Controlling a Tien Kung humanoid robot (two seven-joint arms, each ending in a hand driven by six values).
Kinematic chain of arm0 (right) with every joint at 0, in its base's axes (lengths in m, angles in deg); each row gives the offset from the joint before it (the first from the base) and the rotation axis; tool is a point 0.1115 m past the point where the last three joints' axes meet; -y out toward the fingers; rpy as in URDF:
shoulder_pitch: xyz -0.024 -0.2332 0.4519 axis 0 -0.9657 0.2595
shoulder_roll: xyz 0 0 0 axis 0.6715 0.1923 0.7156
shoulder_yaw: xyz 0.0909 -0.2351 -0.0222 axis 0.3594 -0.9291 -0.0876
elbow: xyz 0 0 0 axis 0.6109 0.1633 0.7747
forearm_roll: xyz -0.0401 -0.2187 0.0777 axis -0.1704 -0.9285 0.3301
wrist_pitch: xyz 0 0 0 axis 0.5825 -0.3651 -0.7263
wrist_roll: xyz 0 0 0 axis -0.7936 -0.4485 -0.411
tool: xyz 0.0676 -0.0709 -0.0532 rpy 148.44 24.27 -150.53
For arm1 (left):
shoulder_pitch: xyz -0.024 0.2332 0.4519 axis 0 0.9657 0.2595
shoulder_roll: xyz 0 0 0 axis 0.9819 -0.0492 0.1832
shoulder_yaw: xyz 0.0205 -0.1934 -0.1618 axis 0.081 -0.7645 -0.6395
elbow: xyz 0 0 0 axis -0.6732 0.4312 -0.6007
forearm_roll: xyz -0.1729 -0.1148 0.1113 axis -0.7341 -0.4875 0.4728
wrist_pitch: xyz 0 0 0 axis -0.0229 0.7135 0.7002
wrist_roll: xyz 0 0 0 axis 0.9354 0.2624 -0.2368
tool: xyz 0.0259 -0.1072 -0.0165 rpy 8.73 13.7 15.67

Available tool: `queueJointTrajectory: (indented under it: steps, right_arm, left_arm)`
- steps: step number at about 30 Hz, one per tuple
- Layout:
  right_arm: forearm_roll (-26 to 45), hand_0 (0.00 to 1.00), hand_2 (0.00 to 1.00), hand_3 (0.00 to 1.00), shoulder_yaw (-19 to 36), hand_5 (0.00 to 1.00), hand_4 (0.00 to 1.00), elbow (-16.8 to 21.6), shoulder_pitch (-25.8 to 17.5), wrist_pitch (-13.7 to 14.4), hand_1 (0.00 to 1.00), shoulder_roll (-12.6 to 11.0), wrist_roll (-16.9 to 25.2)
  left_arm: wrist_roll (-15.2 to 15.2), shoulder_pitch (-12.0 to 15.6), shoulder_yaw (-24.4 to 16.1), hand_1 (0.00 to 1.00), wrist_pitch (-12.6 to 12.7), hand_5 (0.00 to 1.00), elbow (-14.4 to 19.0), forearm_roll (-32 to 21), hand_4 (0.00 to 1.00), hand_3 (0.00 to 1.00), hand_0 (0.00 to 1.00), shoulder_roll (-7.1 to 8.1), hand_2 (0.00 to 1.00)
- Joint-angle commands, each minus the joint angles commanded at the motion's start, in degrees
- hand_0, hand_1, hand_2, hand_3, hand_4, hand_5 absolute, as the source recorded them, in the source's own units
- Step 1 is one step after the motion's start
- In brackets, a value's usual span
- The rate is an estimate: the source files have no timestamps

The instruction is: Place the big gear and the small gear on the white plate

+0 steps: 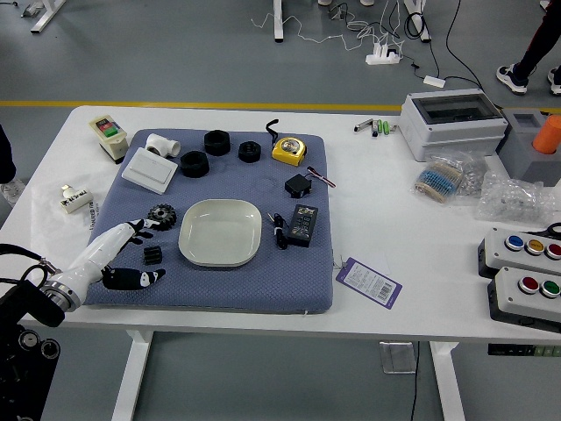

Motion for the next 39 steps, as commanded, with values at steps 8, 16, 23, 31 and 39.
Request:
queueJointTrajectory:
  steps: [8,16,23,31,39]
  right_arm:
    - [0.00,0.684,0.725,0.561,0.07,0.676,0.789,0.00,0.00,0.00,0.688,0.02,0.02]
    - [0.11,0.684,0.725,0.560,-0.17,0.678,0.789,-0.01,-0.18,-0.03,0.688,0.07,0.02]
    - [0.21,0.684,0.724,0.561,-0.42,0.677,0.789,0.00,-0.31,-0.07,0.688,0.08,0.01]
    - [0.24,0.683,0.725,0.560,-0.46,0.677,0.789,0.00,-0.34,-0.08,0.688,0.09,0.02]
    - [0.15,0.682,0.725,0.560,-0.34,0.678,0.789,0.01,-0.24,-0.07,0.687,0.07,0.05]
  left_arm:
    - [-0.29,-0.66,0.59,0.703,1.44,0.002,-1.20,0.00,0.750,0.670,0.665,0.30,0.762]
    - [-0.36,-0.54,0.61,0.707,2.25,0.002,-2.85,0.00,0.738,0.659,0.670,0.50,0.765]
    - [-0.38,-0.63,0.60,0.706,2.36,0.002,-3.72,0.00,0.730,0.646,0.666,0.48,0.765]
    - [0.01,-0.64,0.75,0.512,3.27,0.002,-4.19,0.00,0.290,0.538,0.451,0.43,0.592]
    - [0.37,-0.72,0.13,0.466,3.79,0.002,-5.43,0.00,0.194,0.522,0.404,0.05,0.539]
